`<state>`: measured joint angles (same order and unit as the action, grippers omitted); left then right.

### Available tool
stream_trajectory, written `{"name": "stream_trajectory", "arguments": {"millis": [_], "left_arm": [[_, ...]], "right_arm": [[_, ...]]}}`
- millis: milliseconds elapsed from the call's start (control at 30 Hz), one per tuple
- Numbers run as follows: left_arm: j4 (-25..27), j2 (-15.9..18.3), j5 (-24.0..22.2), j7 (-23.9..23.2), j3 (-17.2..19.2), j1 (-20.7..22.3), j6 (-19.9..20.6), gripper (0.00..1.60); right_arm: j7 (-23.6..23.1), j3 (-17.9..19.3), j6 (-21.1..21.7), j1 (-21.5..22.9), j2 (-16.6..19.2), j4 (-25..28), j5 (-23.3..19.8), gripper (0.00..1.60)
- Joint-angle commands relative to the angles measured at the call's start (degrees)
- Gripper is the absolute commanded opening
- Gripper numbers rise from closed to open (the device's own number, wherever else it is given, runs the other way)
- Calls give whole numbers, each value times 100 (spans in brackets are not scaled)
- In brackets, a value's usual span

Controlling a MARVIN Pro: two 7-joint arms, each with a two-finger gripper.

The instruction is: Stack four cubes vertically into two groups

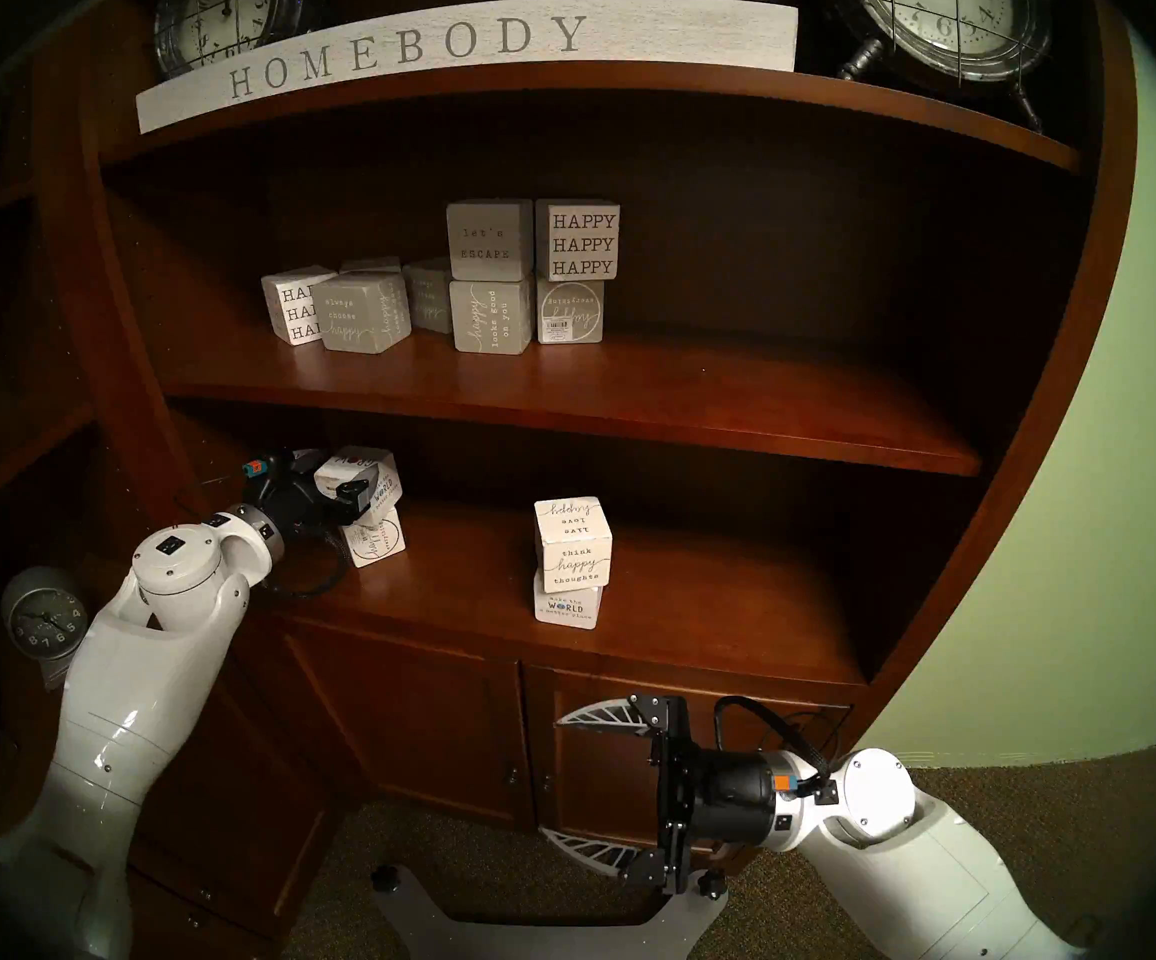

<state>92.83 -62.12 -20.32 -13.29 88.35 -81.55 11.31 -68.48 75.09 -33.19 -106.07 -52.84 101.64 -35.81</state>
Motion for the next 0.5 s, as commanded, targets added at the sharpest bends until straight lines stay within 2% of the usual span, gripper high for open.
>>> {"name": "stream_trajectory", "arguments": {"millis": [0, 267, 467], "left_arm": [[84, 15, 28, 17, 47, 86, -108, 160], [68, 7, 51, -35, 47, 110, -149, 160], [257, 2, 34, -64, 89, 24, -163, 160]], "right_arm": [[10, -6, 14, -11, -17, 69, -31, 160], [2, 2, 18, -14, -26, 69, -28, 160], [-4, 7, 21, -15, -32, 68, -26, 160]]}}
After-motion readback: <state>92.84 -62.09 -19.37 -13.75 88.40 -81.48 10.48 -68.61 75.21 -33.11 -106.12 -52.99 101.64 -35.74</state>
